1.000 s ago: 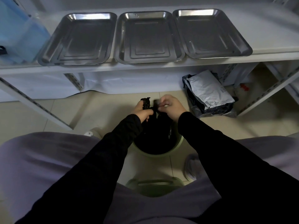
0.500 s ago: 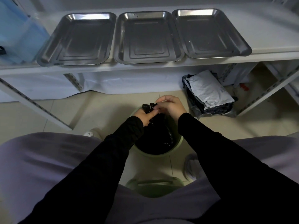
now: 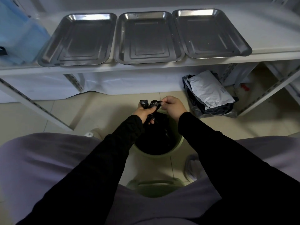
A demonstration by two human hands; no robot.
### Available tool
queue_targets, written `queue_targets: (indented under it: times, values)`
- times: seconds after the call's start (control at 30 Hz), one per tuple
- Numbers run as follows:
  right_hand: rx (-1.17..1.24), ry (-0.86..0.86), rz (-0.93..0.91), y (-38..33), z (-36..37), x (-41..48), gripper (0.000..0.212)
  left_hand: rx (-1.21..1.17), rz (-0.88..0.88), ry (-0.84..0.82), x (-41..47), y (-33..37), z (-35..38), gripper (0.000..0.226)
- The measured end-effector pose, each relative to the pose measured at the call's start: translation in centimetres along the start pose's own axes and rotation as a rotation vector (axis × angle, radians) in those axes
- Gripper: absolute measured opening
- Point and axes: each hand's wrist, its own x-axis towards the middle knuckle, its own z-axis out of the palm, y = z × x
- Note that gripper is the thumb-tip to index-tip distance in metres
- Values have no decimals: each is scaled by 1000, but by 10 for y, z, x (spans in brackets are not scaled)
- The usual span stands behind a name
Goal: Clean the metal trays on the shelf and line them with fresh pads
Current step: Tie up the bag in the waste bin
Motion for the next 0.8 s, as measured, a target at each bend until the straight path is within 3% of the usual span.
queue_targets:
  times: [0.1,0.23,0.33,0.43,0.53,0.6,0.7,0.8]
  values:
    - [16,31,3,2,-1,2,29,-86,2,-4,3,2,-4,11]
    - [113,56,-7,-3,1,-3,27,-227,3,-28,1,5,-5,21]
    - [315,-141,91,-11,-2,-10,21,-326,1,-57,-1,8,-6,23]
    - [196,-342,146,-10,-3,-14,66,-399,12,-61,-1,8,-9,24]
    - [10,-346,143,-2,3,-10,98,-432,-6,-62,-1,5,-10,23]
    - [-64,-333,144,2,5,-6,108,-430,-27,-84,-2,4,-10,26]
    - [-82,-314,135,5,7,-6,99,-404,-84,-122,-2,7,-12,35]
    - [-137,-290,54,3,8,-9,59,-391,-98,-138,-3,10,-14,34]
